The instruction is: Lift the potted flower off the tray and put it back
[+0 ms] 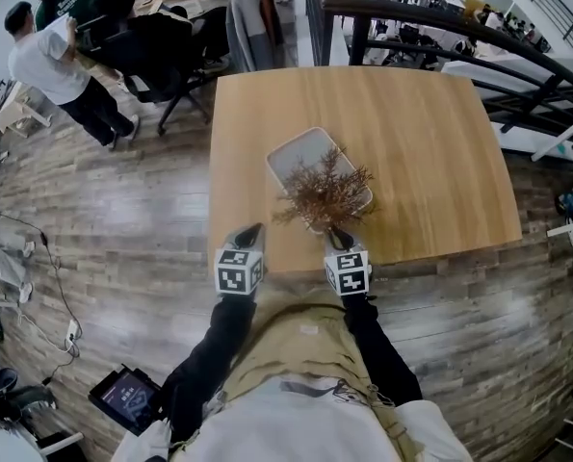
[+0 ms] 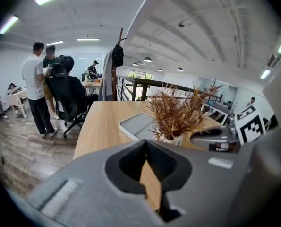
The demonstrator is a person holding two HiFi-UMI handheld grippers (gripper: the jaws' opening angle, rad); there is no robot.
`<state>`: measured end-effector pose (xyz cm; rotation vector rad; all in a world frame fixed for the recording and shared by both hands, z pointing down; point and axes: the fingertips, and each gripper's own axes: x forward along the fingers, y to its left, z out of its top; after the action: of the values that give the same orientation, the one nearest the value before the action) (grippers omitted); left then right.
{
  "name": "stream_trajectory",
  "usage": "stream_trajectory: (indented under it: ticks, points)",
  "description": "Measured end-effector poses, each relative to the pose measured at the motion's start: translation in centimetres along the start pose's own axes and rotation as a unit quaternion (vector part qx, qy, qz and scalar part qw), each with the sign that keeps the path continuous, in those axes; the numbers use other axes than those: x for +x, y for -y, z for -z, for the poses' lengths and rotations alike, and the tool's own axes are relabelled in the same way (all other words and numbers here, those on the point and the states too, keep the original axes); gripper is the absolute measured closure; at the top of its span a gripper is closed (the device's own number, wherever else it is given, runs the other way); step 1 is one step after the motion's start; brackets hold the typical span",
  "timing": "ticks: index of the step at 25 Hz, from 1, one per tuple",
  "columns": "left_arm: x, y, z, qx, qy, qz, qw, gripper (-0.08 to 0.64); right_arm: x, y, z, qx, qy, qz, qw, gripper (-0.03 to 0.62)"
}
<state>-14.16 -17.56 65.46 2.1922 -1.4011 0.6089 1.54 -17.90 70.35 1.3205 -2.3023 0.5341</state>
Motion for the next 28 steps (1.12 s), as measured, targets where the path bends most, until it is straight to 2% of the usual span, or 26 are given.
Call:
stream_trajectory:
  ticks: [9, 11, 14, 19, 21, 28]
  points:
    - [2.3, -1.6, 0.6, -0.003, 0.003, -0.004, 1.0000, 0.558, 4.3, 1.5, 1.7, 0.010, -0.011, 0.014, 1.000, 0.380]
    - [2.4, -1.9, 0.6, -0.001, 0.004, -0.006, 1.0000, 0.558, 4.7, 1.6, 1.9, 0.012, -0.012, 0.021, 1.000, 0.317]
    - [3.0, -2.3, 1.0, 0.001, 0.003, -0.011, 0.9999, 0.558, 5.7, 2.1, 2.2, 0.016, -0.007, 0.030, 0.999, 0.253]
    - [2.1, -2.5, 0.9, 0.006, 0.018, -0.013, 0.9997, 0.558, 6.7, 0.8, 2.2, 0.021, 0.004, 0.024, 0.999, 0.167]
    - [1.8, -2.4, 0.4, 0.007, 0.023, -0.014, 0.9996, 0.558, 7.2, 0.7, 2.1, 0.021, 0.000, 0.024, 0.999, 0.141]
    - [0.8, -3.5, -0.2, 0.007, 0.032, -0.025, 0.9992, 0.558, 8.9, 0.7, 0.7, 0.026, 0.001, 0.034, 0.999, 0.115]
